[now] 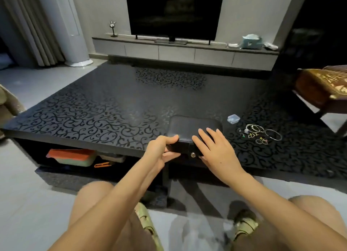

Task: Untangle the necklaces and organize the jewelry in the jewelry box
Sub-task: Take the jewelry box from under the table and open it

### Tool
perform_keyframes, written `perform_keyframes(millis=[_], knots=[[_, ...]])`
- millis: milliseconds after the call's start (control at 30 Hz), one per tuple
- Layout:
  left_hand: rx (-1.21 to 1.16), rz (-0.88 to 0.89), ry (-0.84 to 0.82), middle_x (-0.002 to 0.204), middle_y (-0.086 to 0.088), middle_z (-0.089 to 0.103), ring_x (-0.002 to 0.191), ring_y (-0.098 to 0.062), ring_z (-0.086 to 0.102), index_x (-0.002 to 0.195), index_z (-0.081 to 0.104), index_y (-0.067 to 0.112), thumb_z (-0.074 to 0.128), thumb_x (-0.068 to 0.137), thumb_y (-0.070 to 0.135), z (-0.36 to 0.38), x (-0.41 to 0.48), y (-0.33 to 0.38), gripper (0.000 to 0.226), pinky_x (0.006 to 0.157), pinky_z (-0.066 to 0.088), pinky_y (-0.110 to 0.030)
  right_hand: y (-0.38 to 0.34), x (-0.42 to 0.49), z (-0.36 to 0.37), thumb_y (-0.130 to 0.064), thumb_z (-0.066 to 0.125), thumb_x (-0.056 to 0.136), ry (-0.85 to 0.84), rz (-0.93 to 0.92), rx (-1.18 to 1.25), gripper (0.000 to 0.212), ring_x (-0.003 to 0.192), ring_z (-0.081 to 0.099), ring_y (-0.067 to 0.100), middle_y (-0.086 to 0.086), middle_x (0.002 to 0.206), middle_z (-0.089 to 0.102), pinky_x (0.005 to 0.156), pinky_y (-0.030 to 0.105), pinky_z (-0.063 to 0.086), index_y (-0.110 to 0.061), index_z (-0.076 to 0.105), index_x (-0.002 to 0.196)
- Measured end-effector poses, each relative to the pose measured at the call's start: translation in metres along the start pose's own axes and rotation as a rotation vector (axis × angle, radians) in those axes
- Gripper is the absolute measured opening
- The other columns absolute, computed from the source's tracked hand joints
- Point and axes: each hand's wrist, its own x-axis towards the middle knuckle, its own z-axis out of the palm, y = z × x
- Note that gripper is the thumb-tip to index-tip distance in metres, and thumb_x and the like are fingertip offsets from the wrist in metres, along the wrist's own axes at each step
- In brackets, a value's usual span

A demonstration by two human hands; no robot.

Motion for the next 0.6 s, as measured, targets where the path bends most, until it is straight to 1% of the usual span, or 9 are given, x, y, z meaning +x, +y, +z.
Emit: perform_keyframes(millis=[100, 200, 233, 267, 333, 400, 533, 567, 600], knots=[[0.105, -0.006, -0.04, 0.114, -0.025, 0.063, 0.088, -0.029, 0.068, 0.106, 0.062, -0.006, 0.07, 0.079, 0.008, 0.022, 0.028, 0.001, 0.031, 0.075, 0.058, -0.035, 0.028, 0.006, 0.02, -0.013, 0.087, 0.056, -0.049, 0.006, -0.022, 0.076, 0.112, 0.057, 0.039, 0.019, 0.125, 0.059, 0.097, 0.052, 0.043, -0.007, 0.056, 0.125], [0.216, 0.006, -0.044, 0.136, -0.025, 0.044, 0.092, -0.025, 0.063, 0.111, 0.057, -0.005, 0.071, 0.082, 0.012, 0.036, 0.054, 0.006, 0.037, 0.086, 0.055, -0.04, 0.046, 0.014, 0.039, -0.014, 0.088, 0.053, -0.069, 0.009, -0.017, 0.076, 0.111, 0.059, 0.038, 0.018, 0.123, 0.061, 0.096, 0.052, 0.043, -0.008, 0.059, 0.122], [0.258, 0.002, -0.05, 0.132, -0.02, 0.049, 0.086, -0.019, 0.062, 0.113, 0.056, -0.005, 0.071, 0.082, 0.013, 0.037, 0.063, 0.008, 0.039, 0.088, 0.054, -0.04, 0.05, 0.015, 0.045, -0.013, 0.088, 0.052, -0.068, 0.008, -0.008, 0.076, 0.11, 0.059, 0.038, 0.018, 0.123, 0.061, 0.096, 0.052, 0.043, -0.007, 0.059, 0.122], [0.33, -0.005, -0.054, 0.116, -0.017, 0.059, 0.074, -0.016, 0.062, 0.113, 0.056, -0.005, 0.072, 0.082, 0.016, 0.038, 0.072, 0.009, 0.04, 0.088, 0.055, -0.039, 0.055, 0.016, 0.051, -0.012, 0.088, 0.052, -0.065, 0.002, 0.009, 0.076, 0.11, 0.059, 0.038, 0.018, 0.123, 0.061, 0.096, 0.052, 0.043, -0.007, 0.059, 0.122], [0.557, -0.018, -0.052, 0.075, -0.012, 0.06, 0.061, -0.019, 0.06, 0.111, 0.059, -0.005, 0.073, 0.081, 0.026, 0.039, 0.089, 0.011, 0.045, 0.087, 0.055, -0.038, 0.063, 0.015, 0.064, -0.01, 0.087, 0.053, -0.052, -0.007, 0.044, 0.074, 0.109, 0.059, 0.039, 0.018, 0.122, 0.061, 0.096, 0.053, 0.044, -0.007, 0.059, 0.121], [0.793, -0.005, -0.065, 0.063, -0.011, 0.063, 0.059, -0.022, 0.065, 0.103, 0.065, -0.003, 0.075, 0.077, 0.038, 0.038, 0.1, 0.015, 0.049, 0.085, 0.056, -0.037, 0.068, 0.012, 0.073, -0.009, 0.086, 0.054, -0.039, -0.005, 0.085, 0.073, 0.109, 0.059, 0.038, 0.018, 0.122, 0.061, 0.096, 0.054, 0.045, -0.007, 0.058, 0.121], [1.302, 0.101, -0.115, 0.079, -0.004, 0.07, 0.064, -0.018, 0.066, 0.083, 0.065, 0.004, 0.068, 0.07, 0.064, 0.041, 0.11, 0.031, 0.062, 0.074, 0.054, -0.03, 0.075, 0.005, 0.081, -0.011, 0.084, 0.058, -0.038, -0.005, 0.142, 0.072, 0.114, 0.057, 0.037, 0.015, 0.124, 0.06, 0.1, 0.051, 0.043, -0.01, 0.053, 0.123], [1.417, 0.183, -0.122, 0.09, -0.002, 0.068, 0.078, -0.017, 0.065, 0.089, 0.064, 0.011, 0.065, 0.069, 0.068, 0.041, 0.112, 0.035, 0.061, 0.079, 0.05, -0.029, 0.076, 0.005, 0.081, -0.014, 0.084, 0.061, -0.036, -0.004, 0.157, 0.068, 0.115, 0.056, 0.036, 0.014, 0.125, 0.06, 0.1, 0.05, 0.043, -0.012, 0.055, 0.123], [1.466, 0.262, -0.14, 0.111, -0.002, 0.064, 0.097, -0.016, 0.062, 0.111, 0.062, 0.016, 0.065, 0.069, 0.067, 0.04, 0.113, 0.039, 0.067, 0.087, 0.046, -0.028, 0.077, 0.005, 0.081, -0.017, 0.082, 0.064, -0.025, -0.003, 0.174, 0.063, 0.114, 0.057, 0.035, 0.013, 0.124, 0.06, 0.1, 0.048, 0.044, -0.013, 0.057, 0.121]])
